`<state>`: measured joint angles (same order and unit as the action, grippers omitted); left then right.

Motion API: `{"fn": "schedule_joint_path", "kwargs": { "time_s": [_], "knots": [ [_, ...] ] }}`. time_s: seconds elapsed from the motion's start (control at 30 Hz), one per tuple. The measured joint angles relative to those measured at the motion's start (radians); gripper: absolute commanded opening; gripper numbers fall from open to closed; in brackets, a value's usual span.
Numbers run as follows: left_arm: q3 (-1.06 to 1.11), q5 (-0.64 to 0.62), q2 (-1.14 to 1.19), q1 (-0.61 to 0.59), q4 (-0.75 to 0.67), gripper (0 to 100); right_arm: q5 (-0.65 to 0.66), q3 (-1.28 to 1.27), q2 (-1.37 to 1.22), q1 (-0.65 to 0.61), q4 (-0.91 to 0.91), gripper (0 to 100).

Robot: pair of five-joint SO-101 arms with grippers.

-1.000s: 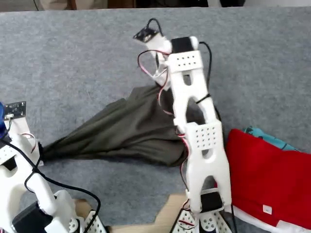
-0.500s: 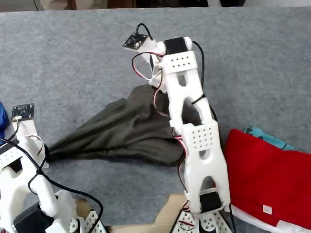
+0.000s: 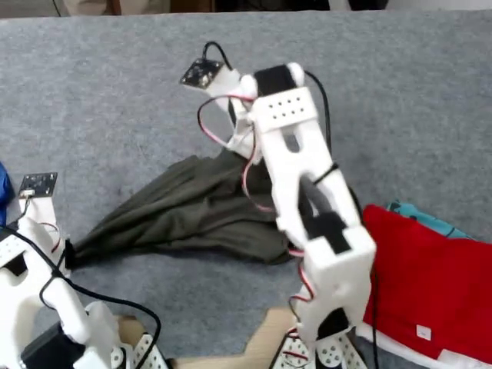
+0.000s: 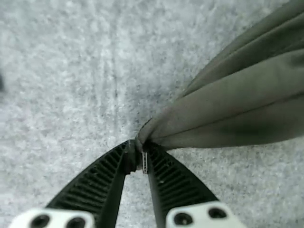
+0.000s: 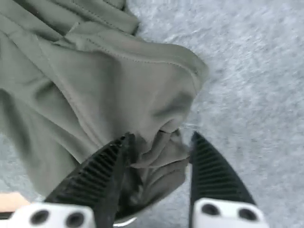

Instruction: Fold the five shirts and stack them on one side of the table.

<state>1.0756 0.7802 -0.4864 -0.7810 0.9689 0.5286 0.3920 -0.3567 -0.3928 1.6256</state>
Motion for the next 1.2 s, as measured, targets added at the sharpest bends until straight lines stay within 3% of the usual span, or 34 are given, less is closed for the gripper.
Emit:
{"fn": "schedule_joint_path", "kwargs": {
  "time_s": [0.13,0.33,0.57,0.73,0.93,1.2],
  "knots": [
    [0.054,0.000,-0.117,0.000,0.023,2,-0.021,-0.285,0.114,-0.029,-0.150,8.6],
    [0.143,0.000,-0.423,0.041,0.186,2,-0.061,-0.700,0.265,-0.112,-0.331,6.2],
    [0.212,-0.051,-0.707,0.112,0.281,2,-0.072,-0.925,0.367,-0.057,-0.423,30.9],
    [0.218,-0.092,-0.741,0.118,0.279,2,-0.038,-0.864,0.443,0.011,-0.373,34.0],
    [0.282,-0.123,-0.741,0.118,0.183,2,-0.035,-0.568,0.439,0.028,-0.273,34.0],
    [0.293,-0.126,-0.741,0.118,0.164,2,-0.055,-0.069,0.130,0.063,-0.189,33.9]
  ]
}}
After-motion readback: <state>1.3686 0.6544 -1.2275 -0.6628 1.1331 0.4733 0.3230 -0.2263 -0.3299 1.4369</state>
